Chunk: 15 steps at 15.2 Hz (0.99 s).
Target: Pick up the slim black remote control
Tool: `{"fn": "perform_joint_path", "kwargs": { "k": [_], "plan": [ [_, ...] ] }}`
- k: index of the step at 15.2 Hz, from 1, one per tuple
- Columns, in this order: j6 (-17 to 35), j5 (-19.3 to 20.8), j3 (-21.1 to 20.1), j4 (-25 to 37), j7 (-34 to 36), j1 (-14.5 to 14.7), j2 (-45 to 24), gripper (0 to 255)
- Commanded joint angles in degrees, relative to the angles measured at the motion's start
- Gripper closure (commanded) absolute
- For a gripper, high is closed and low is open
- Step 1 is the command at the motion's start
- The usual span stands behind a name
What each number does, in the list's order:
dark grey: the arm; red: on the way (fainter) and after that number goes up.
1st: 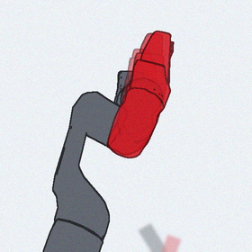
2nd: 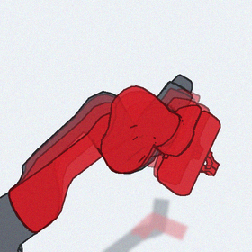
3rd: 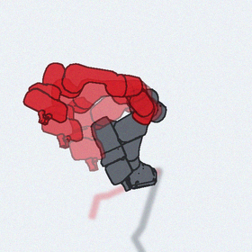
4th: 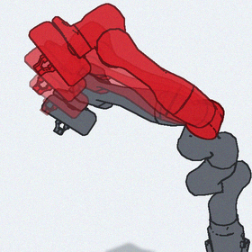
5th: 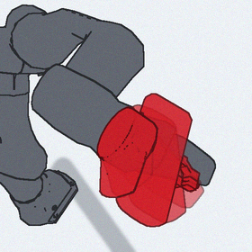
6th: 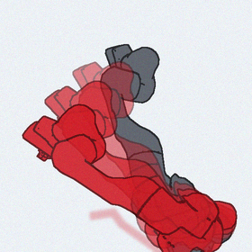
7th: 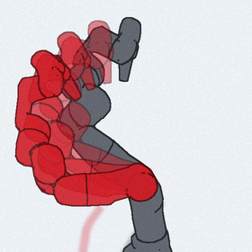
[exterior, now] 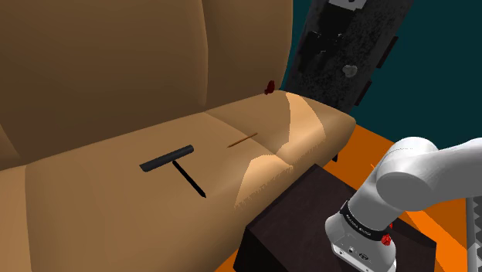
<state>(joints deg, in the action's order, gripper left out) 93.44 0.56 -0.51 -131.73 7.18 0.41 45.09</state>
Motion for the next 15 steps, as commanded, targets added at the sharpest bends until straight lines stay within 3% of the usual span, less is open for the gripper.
{"fn": "perform_joint_path", "kwargs": {
  "k": [1,15],
  "plan": [
    [0.00,0.00,0.00,0.00,0.00,0.00,0.00,0],
    [15.20,-1.76,4.35,9.16,-25.63,8.70,-28.97,0]
  ]
}}
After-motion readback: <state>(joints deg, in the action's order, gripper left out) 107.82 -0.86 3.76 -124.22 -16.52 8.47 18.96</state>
